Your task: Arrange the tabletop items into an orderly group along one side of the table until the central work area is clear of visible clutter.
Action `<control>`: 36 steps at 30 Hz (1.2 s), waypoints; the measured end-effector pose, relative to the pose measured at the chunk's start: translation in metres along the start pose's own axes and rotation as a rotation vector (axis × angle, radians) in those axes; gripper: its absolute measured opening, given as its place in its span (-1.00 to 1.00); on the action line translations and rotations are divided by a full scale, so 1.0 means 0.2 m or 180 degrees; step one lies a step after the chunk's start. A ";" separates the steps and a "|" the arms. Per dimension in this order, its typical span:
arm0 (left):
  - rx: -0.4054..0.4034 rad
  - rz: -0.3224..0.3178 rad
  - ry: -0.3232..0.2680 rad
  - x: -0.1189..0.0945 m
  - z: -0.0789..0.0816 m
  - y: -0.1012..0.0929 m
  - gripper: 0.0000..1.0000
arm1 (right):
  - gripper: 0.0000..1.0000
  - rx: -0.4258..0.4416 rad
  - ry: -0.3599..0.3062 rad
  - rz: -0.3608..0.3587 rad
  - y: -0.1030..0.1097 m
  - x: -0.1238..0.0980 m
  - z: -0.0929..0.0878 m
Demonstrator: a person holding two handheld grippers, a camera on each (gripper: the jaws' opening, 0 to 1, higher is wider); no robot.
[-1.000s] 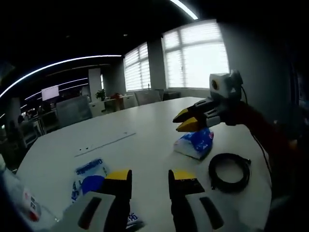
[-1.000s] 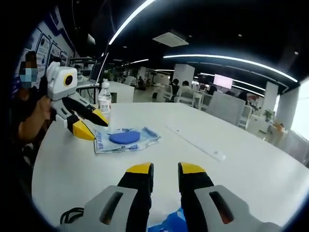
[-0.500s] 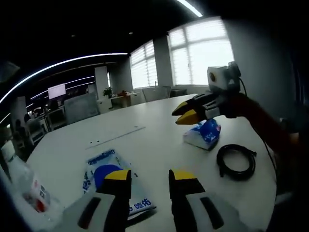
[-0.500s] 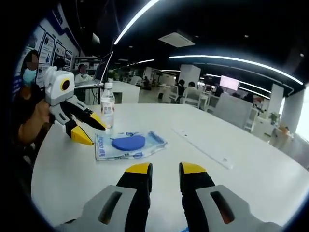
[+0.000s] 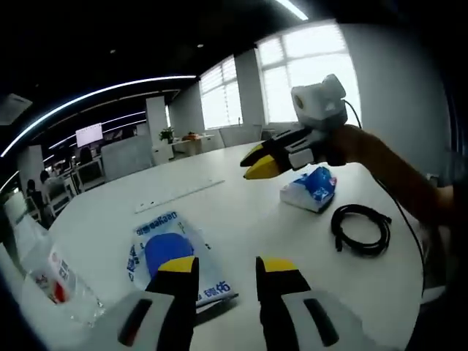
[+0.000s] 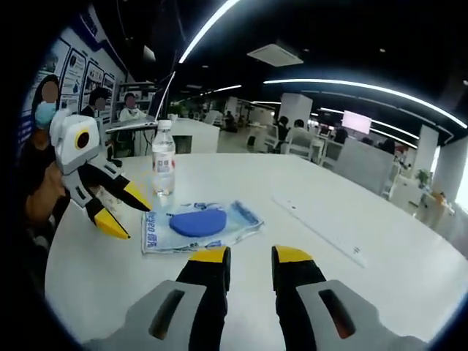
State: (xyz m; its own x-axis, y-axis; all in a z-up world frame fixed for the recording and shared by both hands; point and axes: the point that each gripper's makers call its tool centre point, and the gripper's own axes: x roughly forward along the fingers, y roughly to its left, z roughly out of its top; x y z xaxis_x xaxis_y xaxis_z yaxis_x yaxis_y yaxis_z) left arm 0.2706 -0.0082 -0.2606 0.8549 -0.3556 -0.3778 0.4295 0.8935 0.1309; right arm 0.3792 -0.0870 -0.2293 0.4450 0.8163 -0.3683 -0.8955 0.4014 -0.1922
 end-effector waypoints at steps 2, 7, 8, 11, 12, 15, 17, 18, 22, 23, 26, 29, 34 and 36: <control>0.0008 0.0014 0.0011 -0.01 -0.01 0.01 -0.41 | -0.59 -0.0021 0.0007 0.0021 0.00 0.03 0.02; 0.0000 0.0062 0.0011 -0.03 -0.03 0.04 -0.38 | -0.59 -0.0095 0.0047 0.0077 0.00 0.11 0.05; -0.0015 0.0059 0.0015 -0.04 -0.04 0.05 -0.38 | -0.59 -0.0123 0.0063 0.0096 0.00 0.13 0.06; -0.0013 0.0067 0.0033 -0.04 -0.06 0.05 -0.37 | -0.59 -0.0144 0.0084 0.0132 0.00 0.18 0.07; 0.0048 0.0057 0.0041 -0.04 -0.06 0.05 -0.37 | -0.59 -0.0159 0.0101 0.0146 0.01 0.20 0.07; 0.0133 0.0077 0.0053 -0.06 -0.06 0.03 -0.37 | -0.59 -0.0190 0.0129 0.0184 0.05 0.23 0.07; 0.0136 0.0048 0.0025 -0.07 -0.04 0.02 -0.37 | -0.59 -0.0208 0.0145 0.0197 0.05 0.26 0.07; 0.0141 0.0038 0.0011 -0.08 -0.03 0.02 -0.37 | -0.59 -0.0209 0.0153 0.0209 0.05 0.27 0.07; 0.0223 0.0051 0.0031 -0.09 -0.04 0.02 -0.37 | -0.59 -0.0224 0.0178 0.0236 0.03 0.32 0.08; 0.0267 0.0057 0.0079 -0.08 -0.05 0.02 -0.38 | -0.59 -0.0237 0.0187 0.0242 0.04 0.33 0.08; 0.0343 0.0058 0.0126 -0.09 -0.07 0.00 -0.40 | -0.59 -0.0257 0.0209 0.0252 0.05 0.34 0.08; 0.0417 -0.0003 0.0171 -0.08 -0.08 -0.01 -0.42 | -0.59 -0.0255 0.0221 0.0263 0.03 0.36 0.09; 0.0840 -0.0186 0.0426 -0.07 -0.12 -0.05 -0.41 | -0.59 -0.0255 0.0293 0.0296 -0.06 0.43 0.11; 0.0941 -0.0193 0.0514 -0.07 -0.13 -0.06 -0.41 | -0.59 -0.0268 0.0327 0.0304 -0.02 0.43 0.10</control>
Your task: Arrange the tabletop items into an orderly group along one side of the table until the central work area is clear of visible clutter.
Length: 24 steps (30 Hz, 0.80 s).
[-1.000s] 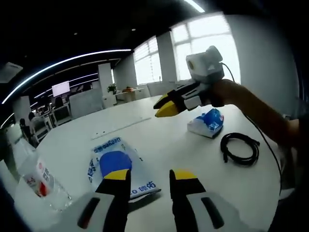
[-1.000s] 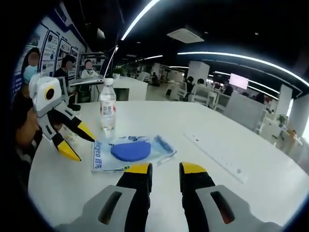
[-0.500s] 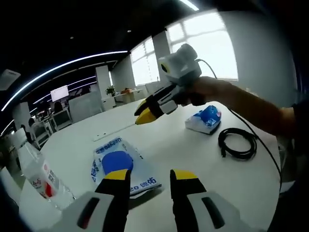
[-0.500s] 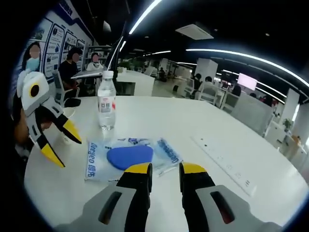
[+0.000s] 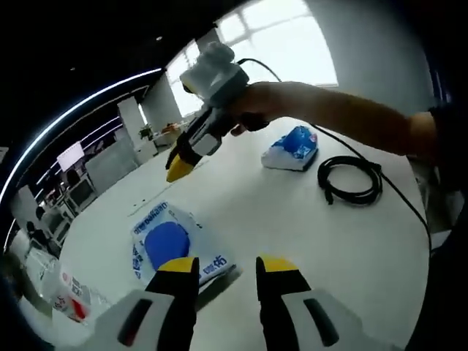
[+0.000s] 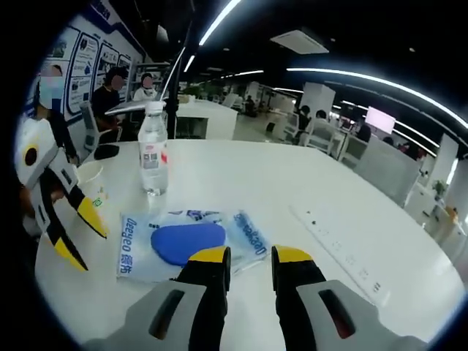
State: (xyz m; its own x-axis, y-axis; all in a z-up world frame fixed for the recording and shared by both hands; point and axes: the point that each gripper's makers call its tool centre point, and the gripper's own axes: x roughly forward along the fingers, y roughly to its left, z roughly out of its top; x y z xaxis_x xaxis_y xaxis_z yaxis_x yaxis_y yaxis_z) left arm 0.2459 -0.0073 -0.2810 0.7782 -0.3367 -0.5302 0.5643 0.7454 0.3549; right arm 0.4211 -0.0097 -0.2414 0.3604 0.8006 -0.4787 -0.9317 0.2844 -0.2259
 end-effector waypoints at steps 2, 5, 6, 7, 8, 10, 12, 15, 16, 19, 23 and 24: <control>0.0080 -0.0006 0.0045 0.01 0.00 -0.01 -0.41 | -0.59 -0.0004 0.0020 0.0009 -0.01 0.01 0.00; 0.0225 -0.0063 0.0109 0.01 0.00 0.00 -0.41 | -0.59 -0.0012 0.0059 0.0028 0.01 0.04 -0.02; 0.0287 -0.0081 0.0156 0.01 -0.01 -0.01 -0.41 | -0.59 -0.0017 0.0074 0.0034 0.01 0.05 -0.02; 0.0329 -0.0096 0.0186 0.01 -0.01 -0.01 -0.41 | -0.59 -0.0021 0.0087 0.0047 0.01 0.06 -0.02; 0.0375 -0.0100 0.0218 0.02 -0.01 -0.01 -0.41 | -0.59 -0.0024 0.0106 0.0051 0.01 0.07 -0.03; 0.0500 -0.0066 0.0257 0.01 -0.01 0.01 -0.41 | -0.59 -0.0035 0.0129 0.0049 0.00 0.09 -0.03; 0.0568 -0.0061 0.0310 0.02 -0.01 0.01 -0.41 | -0.59 -0.0021 0.0140 0.0061 -0.04 0.11 -0.03; 0.0688 -0.0056 0.0386 0.03 -0.02 0.01 -0.44 | -0.60 0.0013 0.0187 0.0069 -0.05 0.15 -0.04; 0.0694 -0.0057 0.0390 0.04 -0.02 0.01 -0.45 | -0.60 0.0014 0.0195 0.0071 -0.05 0.16 -0.05; 0.0637 -0.0113 0.0343 0.05 0.00 -0.01 -0.47 | -0.60 0.0050 0.0229 0.0074 -0.05 0.20 -0.06; 0.0436 -0.0146 0.0249 0.10 0.03 -0.02 -0.49 | -0.60 0.0092 0.0272 0.0098 -0.06 0.25 -0.07; 0.0418 -0.0124 0.0245 0.10 0.03 -0.02 -0.49 | -0.60 0.0098 0.0282 0.0101 -0.07 0.26 -0.07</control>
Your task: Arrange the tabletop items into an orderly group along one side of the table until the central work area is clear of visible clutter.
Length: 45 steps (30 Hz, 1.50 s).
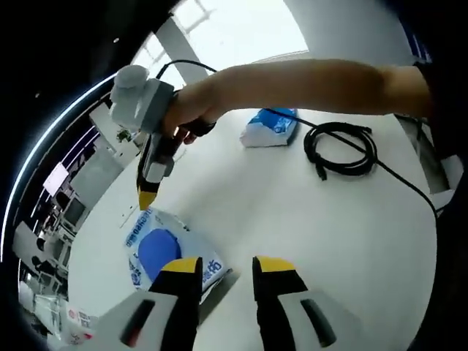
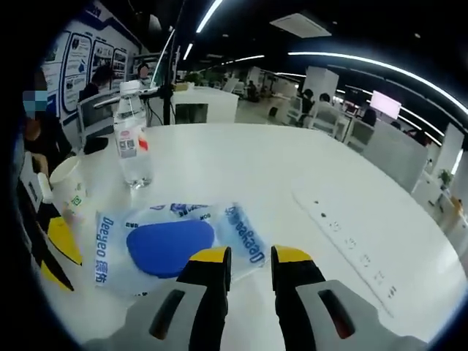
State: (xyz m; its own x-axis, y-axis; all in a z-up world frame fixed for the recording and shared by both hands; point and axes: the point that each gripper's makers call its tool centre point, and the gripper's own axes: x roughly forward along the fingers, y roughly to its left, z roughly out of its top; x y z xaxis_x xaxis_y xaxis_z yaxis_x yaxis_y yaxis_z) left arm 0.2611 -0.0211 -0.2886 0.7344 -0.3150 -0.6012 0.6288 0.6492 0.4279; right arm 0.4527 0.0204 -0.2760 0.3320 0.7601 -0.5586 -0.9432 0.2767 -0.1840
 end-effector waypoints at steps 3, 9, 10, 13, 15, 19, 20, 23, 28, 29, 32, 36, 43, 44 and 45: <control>-0.0106 0.0012 -0.0030 0.02 0.00 0.00 -0.49 | -0.60 0.0015 0.0002 0.0021 0.00 0.02 0.00; -0.0145 0.0024 0.0010 0.06 -0.01 0.01 -0.49 | -0.59 0.0019 0.0049 0.0026 -0.02 0.06 -0.02; -0.0137 0.0030 0.0026 0.07 -0.02 0.01 -0.49 | -0.58 0.0021 0.0050 0.0026 -0.03 0.07 -0.02; -0.0191 0.0038 0.0055 0.09 -0.02 0.03 -0.50 | -0.57 0.0000 0.0092 0.0048 0.00 0.08 -0.04; -0.0235 0.0025 0.0063 0.10 -0.02 0.02 -0.52 | -0.56 -0.0026 0.0125 0.0044 -0.01 0.09 -0.05; -0.0374 0.0014 0.0088 0.12 -0.01 0.02 -0.56 | -0.55 -0.0085 0.0203 0.0092 -0.01 0.14 -0.06; -0.0394 0.0046 0.0119 0.13 -0.02 0.04 -0.56 | -0.55 -0.0097 0.0230 0.0115 -0.01 0.15 -0.06; -0.0398 -0.0012 0.0148 0.14 -0.03 0.02 -0.59 | -0.55 -0.0125 0.0312 0.0192 0.00 0.18 -0.07; -0.0419 -0.0041 0.0210 0.15 -0.07 -0.02 -0.59 | -0.57 -0.0202 0.0371 0.0247 0.02 0.21 -0.08; -0.0432 -0.0050 0.0218 0.16 -0.07 -0.01 -0.59 | -0.57 -0.0216 0.0379 0.0245 0.02 0.21 -0.08; -0.0431 -0.0034 0.0236 0.16 -0.07 0.00 -0.63 | -0.63 -0.0219 0.0398 0.0233 0.01 0.21 -0.07; -0.0411 -0.0013 0.0268 0.17 -0.08 0.00 -0.69 | -0.67 -0.0191 0.0410 0.0256 0.01 0.21 -0.08; -0.0413 -0.0032 0.0290 0.18 -0.09 -0.01 -0.71 | -0.71 -0.0161 0.0460 0.0284 -0.01 0.24 -0.08; -0.0425 -0.0036 0.0290 0.18 -0.09 -0.01 -0.71 | -0.72 -0.0162 0.0459 0.0287 -0.01 0.24 -0.09; -0.0428 -0.0038 0.0290 0.18 -0.09 -0.01 -0.71 | -0.77 -0.0163 0.0470 0.0296 -0.01 0.24 -0.09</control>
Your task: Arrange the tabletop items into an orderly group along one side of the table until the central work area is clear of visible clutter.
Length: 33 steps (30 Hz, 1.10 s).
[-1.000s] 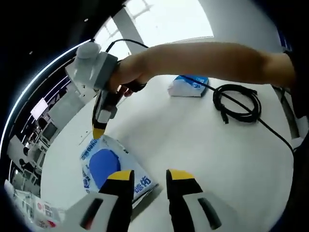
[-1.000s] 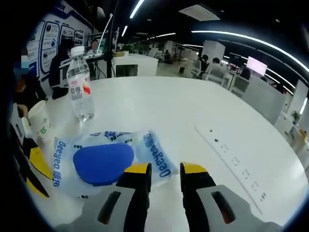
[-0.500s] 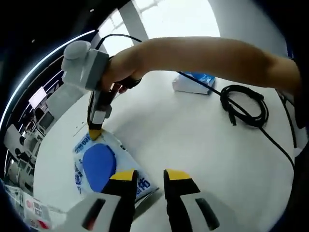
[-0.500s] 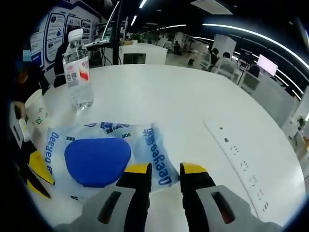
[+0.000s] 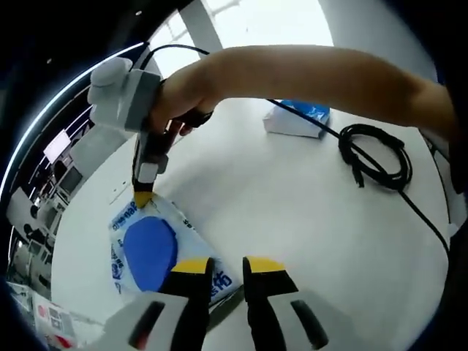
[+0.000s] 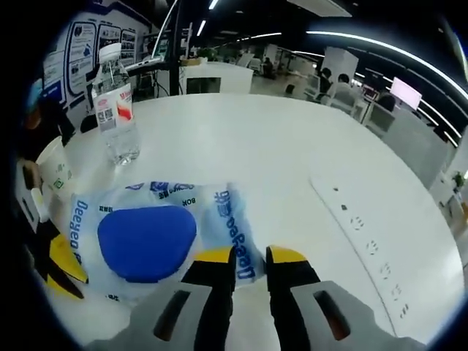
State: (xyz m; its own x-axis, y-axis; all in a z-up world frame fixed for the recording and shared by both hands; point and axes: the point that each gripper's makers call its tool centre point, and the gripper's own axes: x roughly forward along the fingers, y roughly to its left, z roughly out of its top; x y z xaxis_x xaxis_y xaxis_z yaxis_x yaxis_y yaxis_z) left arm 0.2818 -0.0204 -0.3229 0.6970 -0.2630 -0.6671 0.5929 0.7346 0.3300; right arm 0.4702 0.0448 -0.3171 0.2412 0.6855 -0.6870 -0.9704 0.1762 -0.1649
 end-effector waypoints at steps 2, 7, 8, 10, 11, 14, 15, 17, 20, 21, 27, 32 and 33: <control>-0.0007 -0.0005 0.0004 0.01 0.01 0.02 -0.70 | -0.82 0.0017 0.0034 0.0035 0.01 0.01 -0.03; -0.0001 0.0003 -0.0013 0.01 0.02 0.03 -0.60 | -0.93 0.0039 -0.0017 0.0083 0.01 0.01 -0.03; 0.0017 0.0008 -0.0014 0.01 0.03 0.04 -0.58 | -0.94 0.0043 -0.0030 0.0093 0.01 0.01 -0.03; 0.0007 0.0007 -0.0020 0.02 0.04 0.04 -0.54 | -0.95 0.0039 -0.0043 0.0102 0.02 0.00 -0.03; 0.0013 0.0005 -0.0015 0.03 0.04 0.04 -0.52 | -0.96 0.0045 -0.0045 0.0103 0.02 0.01 -0.03; -0.0020 0.0023 -0.0014 0.03 0.04 0.03 -0.54 | -0.96 0.0026 -0.0047 0.0100 0.01 0.00 -0.03; -0.0046 0.0033 0.0002 0.03 0.04 0.03 -0.57 | -0.96 0.0015 -0.0050 0.0099 0.01 0.00 -0.03; 0.0037 0.0079 0.0080 0.02 0.02 0.03 -0.71 | -0.96 0.0032 -0.0058 0.0100 0.01 0.00 -0.04; 0.0054 0.0173 0.0100 0.01 0.01 0.05 -0.92 | -0.97 0.0048 -0.0083 0.0094 0.01 0.00 -0.04; 0.0063 0.0187 0.0119 0.01 0.00 0.06 -1.00 | -0.98 0.0037 -0.0091 0.0084 0.01 0.00 -0.04; 0.0058 0.0178 0.0148 0.04 -0.01 0.05 -1.00 | -1.00 -0.0043 -0.0100 0.0062 0.01 0.00 -0.04; 0.0180 0.0330 0.0086 0.00 0.02 0.10 -0.82 | -1.00 -0.0071 -0.0096 0.0059 0.01 0.00 -0.04; 0.0196 0.0349 0.0067 -0.01 0.03 0.12 -0.78 | -1.00 -0.0075 -0.0092 0.0058 0.01 -0.01 -0.04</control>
State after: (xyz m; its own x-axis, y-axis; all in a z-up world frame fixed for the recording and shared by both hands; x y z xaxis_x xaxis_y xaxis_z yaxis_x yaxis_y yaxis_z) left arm 0.2969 -0.0065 -0.3107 0.7508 -0.1696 -0.6384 0.5378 0.7181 0.4417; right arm 0.4674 0.0383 -0.3230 0.2233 0.7087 -0.6693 -0.9745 0.1470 -0.1695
